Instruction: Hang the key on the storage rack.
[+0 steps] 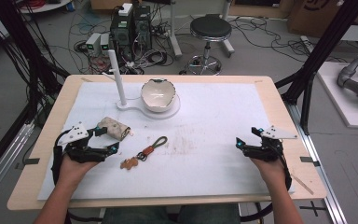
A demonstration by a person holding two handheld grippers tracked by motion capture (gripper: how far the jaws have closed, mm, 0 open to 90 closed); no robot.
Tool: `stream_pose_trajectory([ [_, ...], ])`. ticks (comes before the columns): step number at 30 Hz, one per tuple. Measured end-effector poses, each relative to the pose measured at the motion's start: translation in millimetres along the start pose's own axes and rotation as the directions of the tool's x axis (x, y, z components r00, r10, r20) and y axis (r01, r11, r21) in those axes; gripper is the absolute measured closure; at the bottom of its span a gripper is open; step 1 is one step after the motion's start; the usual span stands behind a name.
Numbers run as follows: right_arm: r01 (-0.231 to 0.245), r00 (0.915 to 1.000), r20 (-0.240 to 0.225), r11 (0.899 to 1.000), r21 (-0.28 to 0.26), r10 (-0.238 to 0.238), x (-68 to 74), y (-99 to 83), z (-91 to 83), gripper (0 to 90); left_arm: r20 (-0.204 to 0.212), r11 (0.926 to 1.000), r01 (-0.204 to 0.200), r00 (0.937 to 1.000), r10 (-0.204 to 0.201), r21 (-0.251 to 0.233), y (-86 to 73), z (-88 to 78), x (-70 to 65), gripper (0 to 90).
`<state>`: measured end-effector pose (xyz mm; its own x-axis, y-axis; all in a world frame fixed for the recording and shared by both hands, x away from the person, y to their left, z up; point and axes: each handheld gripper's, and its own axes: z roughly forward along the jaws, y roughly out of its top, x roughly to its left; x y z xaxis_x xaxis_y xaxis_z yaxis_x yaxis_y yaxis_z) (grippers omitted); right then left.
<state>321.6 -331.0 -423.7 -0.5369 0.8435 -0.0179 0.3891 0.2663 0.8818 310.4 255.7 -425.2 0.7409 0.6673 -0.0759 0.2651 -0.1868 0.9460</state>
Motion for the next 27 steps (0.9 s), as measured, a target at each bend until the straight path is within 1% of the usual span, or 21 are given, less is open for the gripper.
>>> stream_pose_trajectory([
  [4, -0.005, 1.0, -0.003, 1.0, 0.005, 0.005, -2.1, -2.4, -0.6, 20.0, 0.0, 0.9999, 0.005, 1.0, -0.005, 0.009, 1.7, 3.5, -0.7, 17.3],
  [7, -0.009, 1.0, -0.004, 1.0, 0.006, 0.009, -3.2, -2.4, -2.1, 20.0, 0.005, 0.9995, -0.007, 1.0, 0.007, 0.031, 2.6, 5.0, -3.8, 17.3],
  [8, -0.006, 1.0, 0.003, 1.0, 0.003, 0.006, -3.3, -1.8, -2.6, 20.1, 0.002, 0.9995, -0.008, 1.0, 0.008, 0.032, 3.1, 4.8, -5.3, 17.3],
  [11, -0.002, 1.0, 0.004, 1.0, -0.003, 0.002, -2.3, -0.8, -1.8, 20.1, 0.007, 0.9992, -0.019, 0.9998, 0.019, 0.035, 3.9, 2.9, -8.0, 17.3],
  [13, -0.002, 1.0, 0.005, 1.0, 0.003, 0.002, -1.5, -0.2, -0.3, 20.0, -0.004, 0.9988, -0.013, 0.9999, 0.013, 0.047, 3.2, 2.2, -8.8, 17.3],
  [16, 0.008, 1.0, 0.004, 1.0, 0.008, -0.008, -0.8, 0.8, 2.8, 20.1, -0.011, 0.9988, -0.012, 0.9999, 0.013, 0.048, 2.8, 0.8, -8.5, 17.4],
  [19, 0.012, 0.9999, 0.001, 1.0, 0.012, -0.012, 0.2, 0.9, 3.5, 20.0, -0.003, 0.9988, -0.012, 0.9999, 0.012, 0.048, 2.9, 1.1, -9.7, 17.4],
  [21, 0.009, 1.0, -0.002, 1.0, 0.015, -0.009, 0.7, 0.7, 2.9, 20.1, 0.01, 0.9987, -0.016, 0.9998, 0.015, 0.048, 2.9, 2.4, -10.9, 17.3],
  [27, 0.014, 0.9999, -0.01, 1.0, 0.016, -0.014, 0.8, 0.3, 2.7, 20.1, 0.032, 0.9977, -0.025, 0.9992, 0.023, 0.064, 4.0, 8.6, -14.5, 17.4],
])
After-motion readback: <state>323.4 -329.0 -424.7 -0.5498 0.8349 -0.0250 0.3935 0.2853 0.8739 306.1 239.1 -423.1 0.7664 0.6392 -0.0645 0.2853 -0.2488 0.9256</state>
